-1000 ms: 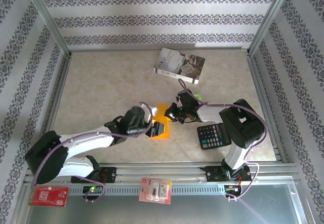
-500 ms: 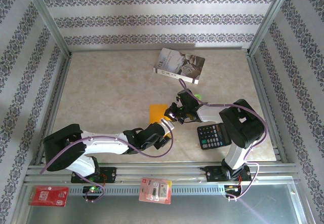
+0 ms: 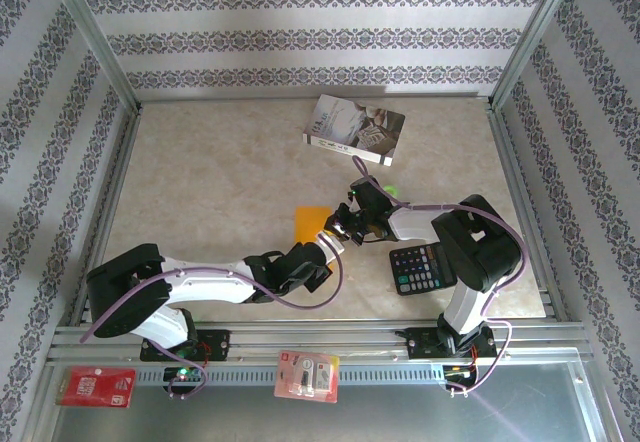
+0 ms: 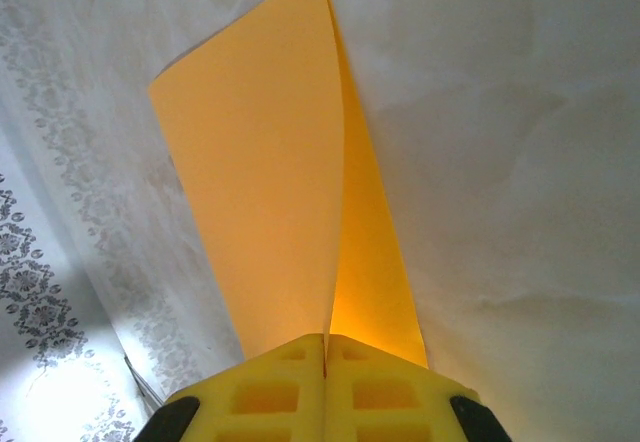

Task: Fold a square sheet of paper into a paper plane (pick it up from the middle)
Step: Fold the triangle a second time at the center of the table.

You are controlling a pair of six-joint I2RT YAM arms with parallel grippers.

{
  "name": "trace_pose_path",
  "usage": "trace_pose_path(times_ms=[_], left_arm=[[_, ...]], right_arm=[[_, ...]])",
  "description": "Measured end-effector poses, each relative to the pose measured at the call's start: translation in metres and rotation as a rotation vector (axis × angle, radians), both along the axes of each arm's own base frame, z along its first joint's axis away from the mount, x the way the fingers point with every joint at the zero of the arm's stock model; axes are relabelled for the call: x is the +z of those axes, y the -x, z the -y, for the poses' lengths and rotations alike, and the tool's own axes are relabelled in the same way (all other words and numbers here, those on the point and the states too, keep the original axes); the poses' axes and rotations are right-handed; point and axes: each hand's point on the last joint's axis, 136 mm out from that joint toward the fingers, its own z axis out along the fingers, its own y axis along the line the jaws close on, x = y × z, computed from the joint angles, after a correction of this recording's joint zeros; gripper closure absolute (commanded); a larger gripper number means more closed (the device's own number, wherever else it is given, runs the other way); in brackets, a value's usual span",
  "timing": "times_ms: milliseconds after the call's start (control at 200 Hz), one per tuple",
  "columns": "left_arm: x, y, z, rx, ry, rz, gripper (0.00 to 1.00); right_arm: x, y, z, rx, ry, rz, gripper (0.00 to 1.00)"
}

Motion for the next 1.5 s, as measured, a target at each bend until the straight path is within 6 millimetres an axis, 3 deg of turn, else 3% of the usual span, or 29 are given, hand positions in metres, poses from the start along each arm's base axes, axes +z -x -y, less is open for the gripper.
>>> trace_pose_path(times_ms=[160,385,565,724,849,929,1184,1369,1499], left_arm=[[-0.005,0.000,0.001,-0.010,0.079,-0.100,1.00],[-0.007,0.000,-0.006,-0.007,0.251,-0.269,1.00],[0.003,0.005,0.003,-0.035,0.366,-0.346,1.00],[0.006,0.012,0.005,-0.048,0.445,-0.405,1.00],[0.006,0.015,0.005,-0.045,0.478,-0.437,1.00],[0.007,0.014,0.006,-0.040,0.499,-0.449,1.00],[-0.005,0.006,-0.001,0.021,0.545,-0.510,1.00],[-0.018,-0.004,-0.012,0.079,0.572,-0.569,1.00],[-0.017,-0.008,-0.015,0.090,0.592,-0.582,1.00]], right_arm=[[-0.001,0.001,0.002,0.013,0.005,0.011,0.89],[0.009,0.005,0.020,0.037,0.014,0.052,0.69],[0.041,0.002,0.039,0.068,0.017,0.160,0.70],[0.055,-0.003,0.019,0.140,-0.004,0.220,0.77],[0.048,-0.010,-0.005,0.201,-0.011,0.220,0.81],[0.038,-0.012,-0.011,0.221,0.000,0.209,0.83],[0.001,-0.012,-0.002,0.246,0.056,0.162,0.84],[-0.010,-0.010,0.001,0.269,0.075,0.154,0.84],[-0.011,-0.009,0.002,0.283,0.079,0.166,0.84]])
